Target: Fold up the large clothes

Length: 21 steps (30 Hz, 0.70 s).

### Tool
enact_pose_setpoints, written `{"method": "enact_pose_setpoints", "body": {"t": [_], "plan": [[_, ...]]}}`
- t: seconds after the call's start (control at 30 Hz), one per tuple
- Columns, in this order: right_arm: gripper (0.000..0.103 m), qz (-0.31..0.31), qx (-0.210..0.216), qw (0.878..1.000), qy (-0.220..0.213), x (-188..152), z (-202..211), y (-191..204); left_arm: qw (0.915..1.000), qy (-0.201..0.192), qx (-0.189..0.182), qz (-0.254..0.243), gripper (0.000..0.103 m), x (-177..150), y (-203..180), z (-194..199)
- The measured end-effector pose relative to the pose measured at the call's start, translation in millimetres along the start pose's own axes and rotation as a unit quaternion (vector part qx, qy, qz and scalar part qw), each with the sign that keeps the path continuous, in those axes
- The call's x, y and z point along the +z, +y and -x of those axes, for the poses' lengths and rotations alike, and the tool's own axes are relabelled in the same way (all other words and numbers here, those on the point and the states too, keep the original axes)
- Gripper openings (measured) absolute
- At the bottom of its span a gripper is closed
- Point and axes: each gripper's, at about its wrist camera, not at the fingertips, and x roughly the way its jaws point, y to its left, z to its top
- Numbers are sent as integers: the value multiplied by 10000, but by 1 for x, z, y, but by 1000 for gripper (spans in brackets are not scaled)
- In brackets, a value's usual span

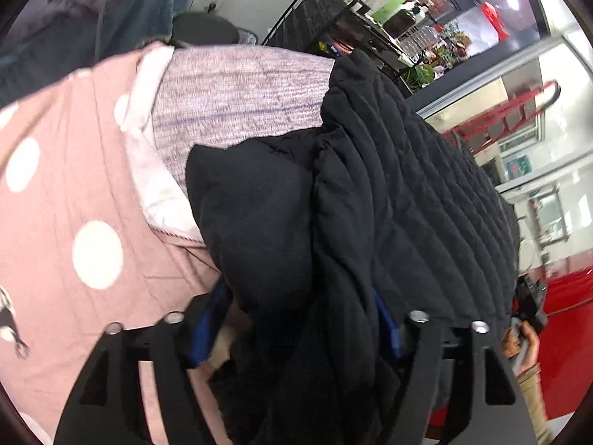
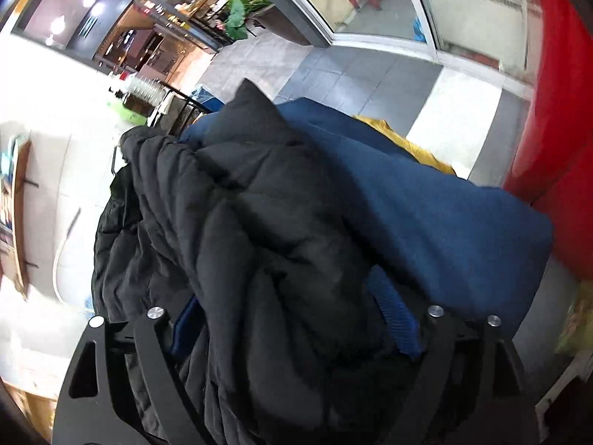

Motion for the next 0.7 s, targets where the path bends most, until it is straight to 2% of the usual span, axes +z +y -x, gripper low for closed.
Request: {"method": "enact_pose_setpoints", "body": {"t": [0.03, 0.13, 0.23, 0.27, 0.33, 0.37, 0.47, 0.6, 0.63, 0.7], "plan": [[85, -76, 20, 10000, -23, -1, 2, -2, 10000, -45, 88, 1, 79, -1, -1, 6], [85, -28, -217, 9994, -251, -7, 17, 11, 9994, -220, 177, 218, 80, 10, 0, 22], [86, 123, -587, 9951, -783, -18, 50, 31, 9947, -764, 639, 244, 90, 11, 2, 57], [86, 179, -708, 9926, -971, -21, 60, 36, 9925, -918, 776, 236, 91, 11, 3, 67], [86, 337, -1148, 9820, -1463, -30, 89, 51, 9886, -1147, 952, 220, 91, 12, 3, 84], [86, 530, -1224, 9765, -1692, -35, 101, 60, 9876, -1215, 971, 200, 91, 11, 1, 93], [86, 1470, -1355, 9608, -1919, -44, 112, 102, 9864, -1338, 951, -76, 91, 8, -17, 101], [86, 2839, -1231, 9379, -1565, -50, 86, 162, 9875, -1092, 818, -785, 91, -4, -55, 85], [86, 3142, -1003, 9350, -1304, -52, 73, 176, 9875, -1033, 790, -890, 91, -8, -62, 83], [86, 3338, -483, 9384, -755, -49, 51, 190, 9865, -884, 771, -1143, 91, -21, -73, 77]]}}
